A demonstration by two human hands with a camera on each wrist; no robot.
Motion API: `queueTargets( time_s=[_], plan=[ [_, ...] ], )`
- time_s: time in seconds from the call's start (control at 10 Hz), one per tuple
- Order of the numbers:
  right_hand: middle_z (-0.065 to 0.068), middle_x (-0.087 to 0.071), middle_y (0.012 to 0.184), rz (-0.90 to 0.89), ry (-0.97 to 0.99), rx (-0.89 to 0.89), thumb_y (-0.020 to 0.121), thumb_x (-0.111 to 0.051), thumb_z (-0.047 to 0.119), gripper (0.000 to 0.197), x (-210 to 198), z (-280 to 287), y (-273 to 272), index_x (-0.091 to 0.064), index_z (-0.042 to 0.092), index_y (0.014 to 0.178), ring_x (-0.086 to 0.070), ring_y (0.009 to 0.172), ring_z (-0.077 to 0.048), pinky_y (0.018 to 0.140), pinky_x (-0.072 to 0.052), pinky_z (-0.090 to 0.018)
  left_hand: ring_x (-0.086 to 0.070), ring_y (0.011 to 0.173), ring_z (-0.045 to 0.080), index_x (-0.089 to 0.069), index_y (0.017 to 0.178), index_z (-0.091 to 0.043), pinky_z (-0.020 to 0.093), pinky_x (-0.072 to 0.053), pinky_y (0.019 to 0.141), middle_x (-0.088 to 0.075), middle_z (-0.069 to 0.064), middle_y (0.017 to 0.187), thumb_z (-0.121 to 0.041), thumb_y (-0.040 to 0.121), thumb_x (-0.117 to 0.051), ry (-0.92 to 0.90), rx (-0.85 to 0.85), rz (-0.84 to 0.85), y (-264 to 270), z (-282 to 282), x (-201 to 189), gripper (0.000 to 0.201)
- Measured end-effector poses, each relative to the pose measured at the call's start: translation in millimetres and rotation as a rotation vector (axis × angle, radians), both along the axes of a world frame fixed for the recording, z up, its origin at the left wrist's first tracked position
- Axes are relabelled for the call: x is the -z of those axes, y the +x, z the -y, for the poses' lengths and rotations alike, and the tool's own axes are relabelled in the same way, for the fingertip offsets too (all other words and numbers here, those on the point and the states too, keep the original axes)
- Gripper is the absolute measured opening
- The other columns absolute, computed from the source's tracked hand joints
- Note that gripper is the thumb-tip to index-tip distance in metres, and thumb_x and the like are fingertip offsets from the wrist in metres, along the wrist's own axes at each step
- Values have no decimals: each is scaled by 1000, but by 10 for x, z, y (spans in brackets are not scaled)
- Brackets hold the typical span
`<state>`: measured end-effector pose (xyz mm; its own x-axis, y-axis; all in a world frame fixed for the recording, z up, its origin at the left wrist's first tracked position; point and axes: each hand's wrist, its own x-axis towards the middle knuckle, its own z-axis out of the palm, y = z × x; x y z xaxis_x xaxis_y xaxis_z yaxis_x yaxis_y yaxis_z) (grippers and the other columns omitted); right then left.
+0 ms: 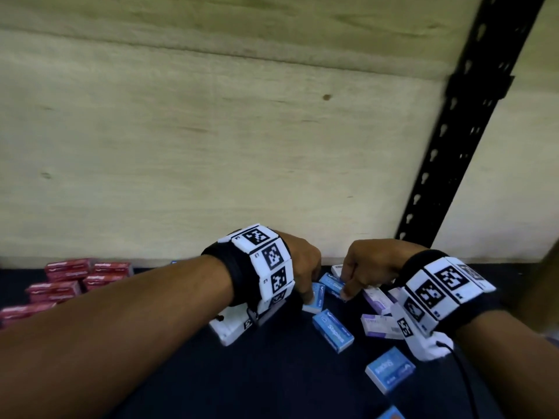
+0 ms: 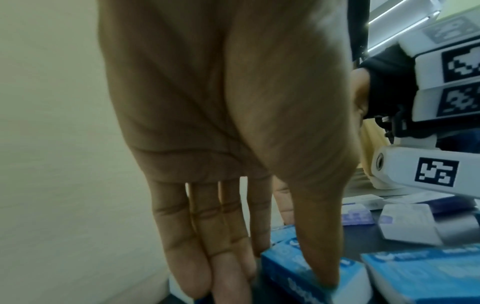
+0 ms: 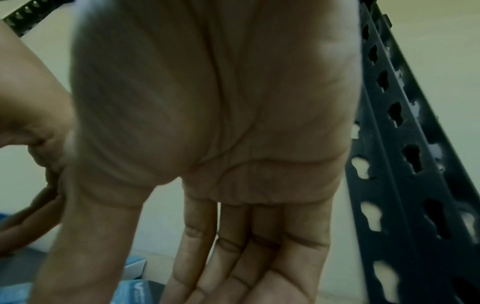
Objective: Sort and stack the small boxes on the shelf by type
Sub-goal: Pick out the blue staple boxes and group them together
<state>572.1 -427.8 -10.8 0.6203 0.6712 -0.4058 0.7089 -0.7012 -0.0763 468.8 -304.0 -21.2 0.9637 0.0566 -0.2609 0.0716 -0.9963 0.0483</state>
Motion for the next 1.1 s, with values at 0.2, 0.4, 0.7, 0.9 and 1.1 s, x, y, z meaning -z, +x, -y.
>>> queueTargets(
  time_s=[0.2,0.4,0.7,0.9,1.1],
  plan=[
    [5,-65,70,-20,-16,23,70,-85,45,34,33,-20,46,-79,22,94,-57,68,-14,69,-49,-26,-51,79,13,-67,105,-11,25,-43,66,-56,-2,90,-32,80,-79,-118,-55,-143,93,-19,-79,35],
    [4,-67,75,-29,-10,44,70,-86,43,39,26,-21,10,-77,19,99,-58,70,-15,67,-49,-24,-53,80,13,-67,111,-10,26,-46,70,-60,-4,86,-33,70,-86,-176,-81,-113,48,3,-178,51],
    [7,-73,71,8,96,-14,77,-81,35,19,-6,109,-105,-75,17,79,-63,67,-8,71,-52,-26,-69,89,14,-69,106,-20,29,-53,84,-74,-1,99,-33,83,-76,-208,-106,7,-288,-34,-357,27],
    [8,-66,73,71,156,-76,82,-76,33,20,-193,71,-405,-69,21,95,-57,65,-6,59,-43,-21,-70,81,9,-64,97,-20,23,-45,70,-76,-4,88,-33,86,-73,-231,-191,31,-818,-207,-601,20],
    [-6,-76,91,-48,108,-199,80,-76,30,18,-238,-176,-863,-60,25,85,-61,70,-15,76,-54,-32,-71,89,11,-61,101,-21,30,-49,89,-77,-5,86,-32,87,-71,-211,-293,-82,-1478,-427,-644,20]
  ],
)
